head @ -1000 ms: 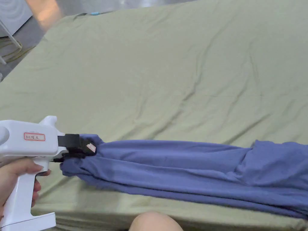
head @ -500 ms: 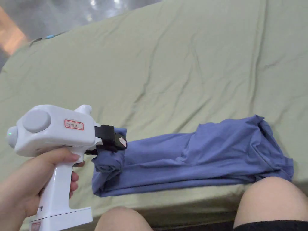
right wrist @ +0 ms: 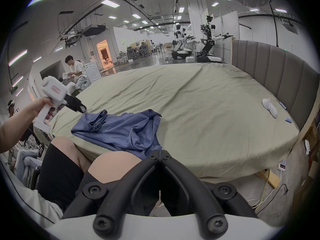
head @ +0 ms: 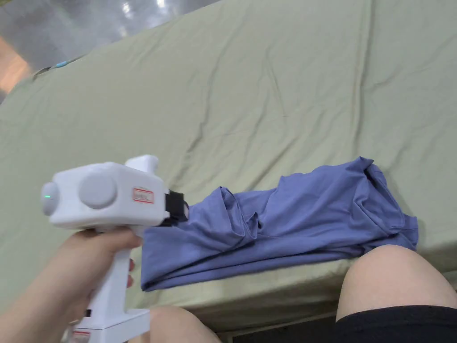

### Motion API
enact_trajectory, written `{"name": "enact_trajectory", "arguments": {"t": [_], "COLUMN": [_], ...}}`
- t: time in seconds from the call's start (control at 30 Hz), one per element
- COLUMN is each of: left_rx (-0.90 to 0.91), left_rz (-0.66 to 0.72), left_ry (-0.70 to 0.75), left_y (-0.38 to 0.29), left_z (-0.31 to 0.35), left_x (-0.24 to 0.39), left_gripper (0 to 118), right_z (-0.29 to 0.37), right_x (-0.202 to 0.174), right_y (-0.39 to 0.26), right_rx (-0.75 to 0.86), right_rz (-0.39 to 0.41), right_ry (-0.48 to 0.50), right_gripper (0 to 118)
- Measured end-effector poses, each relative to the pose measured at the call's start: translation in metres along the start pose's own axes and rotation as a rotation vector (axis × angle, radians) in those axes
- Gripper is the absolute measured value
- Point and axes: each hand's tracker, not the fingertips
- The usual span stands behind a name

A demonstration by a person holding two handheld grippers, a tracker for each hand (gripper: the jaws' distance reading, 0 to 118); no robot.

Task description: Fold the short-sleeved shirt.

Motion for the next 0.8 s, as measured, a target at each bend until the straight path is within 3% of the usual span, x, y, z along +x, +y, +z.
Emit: {"name": "enact_trajectory", "arguments": {"t": [0.1,0.2,0.3,0.33,0.47,0.57,0.6,0.63,0.67,0.7,0.8], "left_rx": [-0.065,-0.039,-0.11,-0.076,0.079,0.18,0.221,0.255,0.261,0.235,0.143], "left_rz": [0.084,-0.091,-0.019,0.023,0.112,0.301,0.373,0.455,0.528,0.586,0.758], "left_ry": [-0.085,-0.088,-0.392,-0.463,-0.498,-0.517,-0.472,-0.456,-0.467,-0.521,-0.768], "left_y": [-0.004,0.003,0.01,0.011,-0.003,-0.031,-0.044,-0.057,-0.068,-0.079,-0.104], "left_z": [-0.041,-0.038,-0.013,0.001,0.052,0.057,0.053,0.045,0.034,0.02,-0.018], "left_x": [0.025,0.058,0.053,0.044,-0.022,-0.097,-0.122,-0.146,-0.162,-0.178,-0.205], "left_gripper": [0,0,0,0,0,4,38,80,111,118,118], "right_z": [0.006,0.012,0.011,0.008,-0.002,-0.01,-0.013,-0.016,-0.018,-0.021,-0.027], "right_x": [-0.006,-0.005,-0.004,-0.005,-0.013,-0.022,-0.026,-0.029,-0.031,-0.033,-0.039], "right_y": [0.003,0.004,0.004,0.004,0.006,0.01,0.012,0.015,0.017,0.02,0.027], "right_rx": [0.007,0.013,0.008,0.005,-0.012,-0.029,-0.034,-0.038,-0.038,-0.038,-0.036], "right_rz": [0.024,0.013,0.003,0.003,0.014,0.038,0.045,0.051,0.056,0.06,0.066], "right_ry": [0.001,-0.009,-0.013,-0.017,-0.004,0.031,0.042,0.053,0.059,0.058,0.053], "right_gripper": [2,2,2,2,2,2,2,2,2,2,2]}}
